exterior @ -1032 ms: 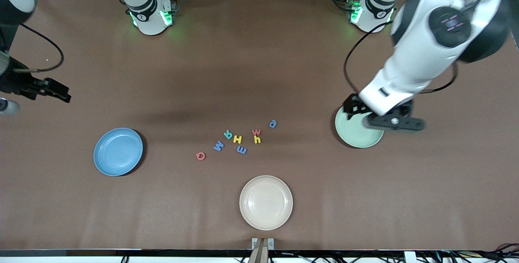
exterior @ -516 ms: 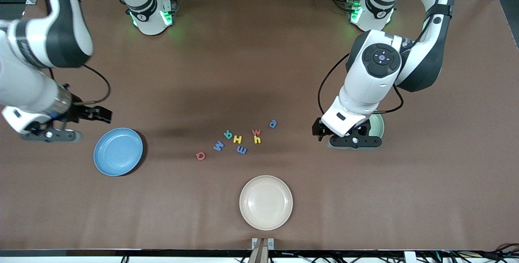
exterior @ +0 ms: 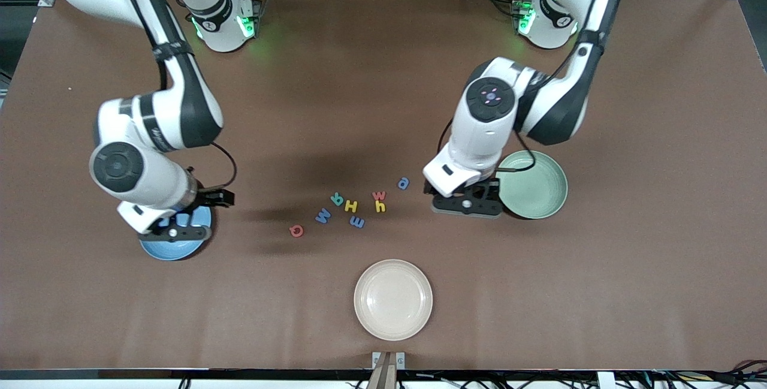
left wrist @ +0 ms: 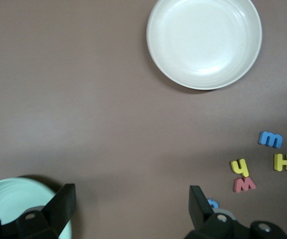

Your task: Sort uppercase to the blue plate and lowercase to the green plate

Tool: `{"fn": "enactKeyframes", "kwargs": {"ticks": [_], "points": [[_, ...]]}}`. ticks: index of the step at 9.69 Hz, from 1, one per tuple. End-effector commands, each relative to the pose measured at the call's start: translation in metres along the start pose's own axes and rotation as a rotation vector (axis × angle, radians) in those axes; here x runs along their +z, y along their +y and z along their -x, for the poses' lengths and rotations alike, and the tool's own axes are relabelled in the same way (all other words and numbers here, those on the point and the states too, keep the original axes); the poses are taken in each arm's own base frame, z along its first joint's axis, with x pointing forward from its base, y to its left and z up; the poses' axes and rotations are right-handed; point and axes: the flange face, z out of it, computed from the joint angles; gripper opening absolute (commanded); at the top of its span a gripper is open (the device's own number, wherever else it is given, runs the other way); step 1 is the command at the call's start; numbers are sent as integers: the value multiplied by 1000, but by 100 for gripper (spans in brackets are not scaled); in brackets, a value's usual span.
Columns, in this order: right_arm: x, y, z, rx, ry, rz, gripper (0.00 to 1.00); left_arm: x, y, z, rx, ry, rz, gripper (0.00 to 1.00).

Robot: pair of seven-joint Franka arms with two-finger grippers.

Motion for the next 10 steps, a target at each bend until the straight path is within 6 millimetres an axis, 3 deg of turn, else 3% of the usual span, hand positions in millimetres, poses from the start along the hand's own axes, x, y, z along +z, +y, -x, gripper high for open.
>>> {"fn": "enactKeyframes", "kwargs": {"ticks": [1,3,5,7,8,10], "points": [[20,-15,-10,2,9,7,100,51,34,2,56,55,-7,100],[33,5,-10,23,-22,1,100,74,72,18,111,59,0,100],[38,28,-12,82,-46,-68,100,84,105,41,158,41,5,100],[47,38,-13,95,-61,-66,100,94,139,68,225,26,-1,100],[45,38,-14,98,-55,-67,100,103,146,81,249,9,-10,100],[44,37,-14,93,-51,-65,100,122,142,86,274,-32,6,100]]}}
